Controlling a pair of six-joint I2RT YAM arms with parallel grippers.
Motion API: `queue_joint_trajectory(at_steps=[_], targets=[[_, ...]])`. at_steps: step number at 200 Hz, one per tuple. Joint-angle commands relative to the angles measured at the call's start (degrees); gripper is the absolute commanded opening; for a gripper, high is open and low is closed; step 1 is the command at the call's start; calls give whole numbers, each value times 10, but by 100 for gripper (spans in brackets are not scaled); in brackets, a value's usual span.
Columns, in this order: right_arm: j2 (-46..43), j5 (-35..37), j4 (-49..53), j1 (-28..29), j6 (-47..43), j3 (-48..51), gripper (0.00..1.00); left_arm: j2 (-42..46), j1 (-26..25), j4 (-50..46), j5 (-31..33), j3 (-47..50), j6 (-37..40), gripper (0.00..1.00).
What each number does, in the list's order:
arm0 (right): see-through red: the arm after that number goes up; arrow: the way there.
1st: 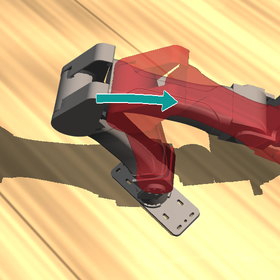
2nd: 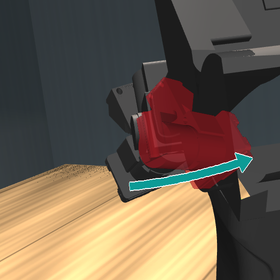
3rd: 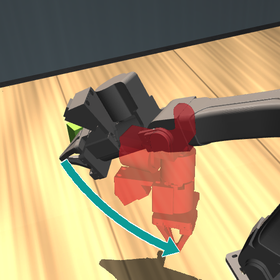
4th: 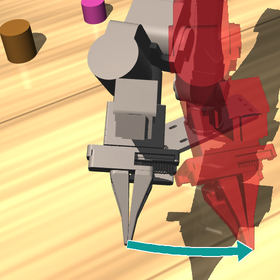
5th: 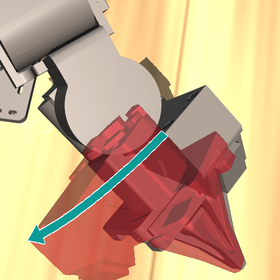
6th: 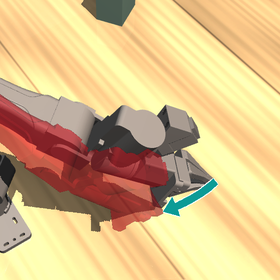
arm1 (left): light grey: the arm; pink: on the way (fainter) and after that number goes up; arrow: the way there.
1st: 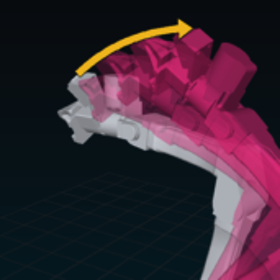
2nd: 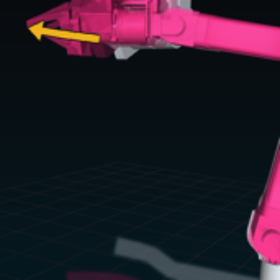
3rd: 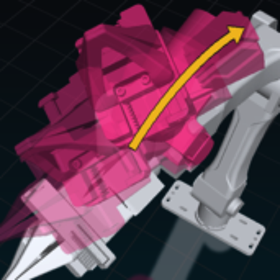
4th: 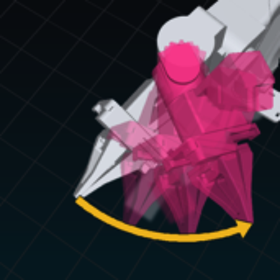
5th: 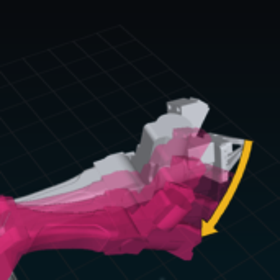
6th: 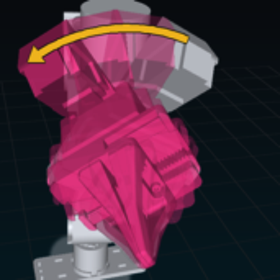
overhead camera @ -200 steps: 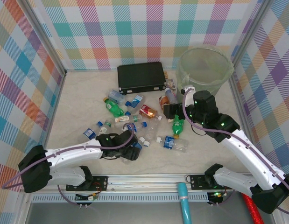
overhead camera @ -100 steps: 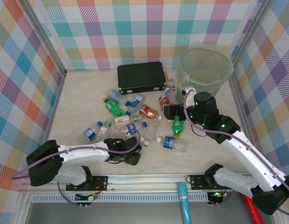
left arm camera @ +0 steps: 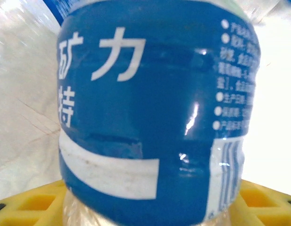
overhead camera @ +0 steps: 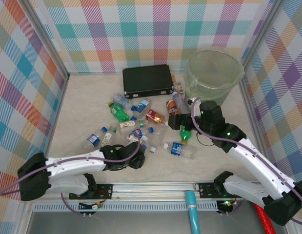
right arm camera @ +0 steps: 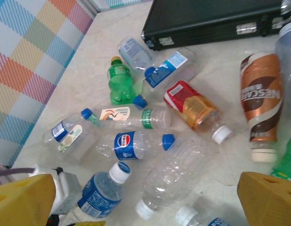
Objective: Put the plastic bottles in the bin
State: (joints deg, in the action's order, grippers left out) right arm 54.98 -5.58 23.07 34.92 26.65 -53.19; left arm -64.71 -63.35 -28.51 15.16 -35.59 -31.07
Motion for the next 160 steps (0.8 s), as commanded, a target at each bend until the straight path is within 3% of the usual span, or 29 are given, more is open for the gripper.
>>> queue_joint_trajectory(at_steps=[1,39,87,110,141,160], targets=[[-7,-59,-64,2,32,9,99,60,-7,-24,36,-5,3,55],[8,-109,-97,2,60,15,98,133,-7,-39,72,-34,26,54],[-10,-117,-102,2,69,18,100,184,-7,-6,105,-47,50,51],[-13,-147,-117,2,82,22,91,188,-7,45,99,-43,72,51],[10,-211,-167,4,106,28,66,153,-7,103,84,-59,103,51],[27,-221,-171,13,108,21,60,125,-7,131,71,-75,118,51]])
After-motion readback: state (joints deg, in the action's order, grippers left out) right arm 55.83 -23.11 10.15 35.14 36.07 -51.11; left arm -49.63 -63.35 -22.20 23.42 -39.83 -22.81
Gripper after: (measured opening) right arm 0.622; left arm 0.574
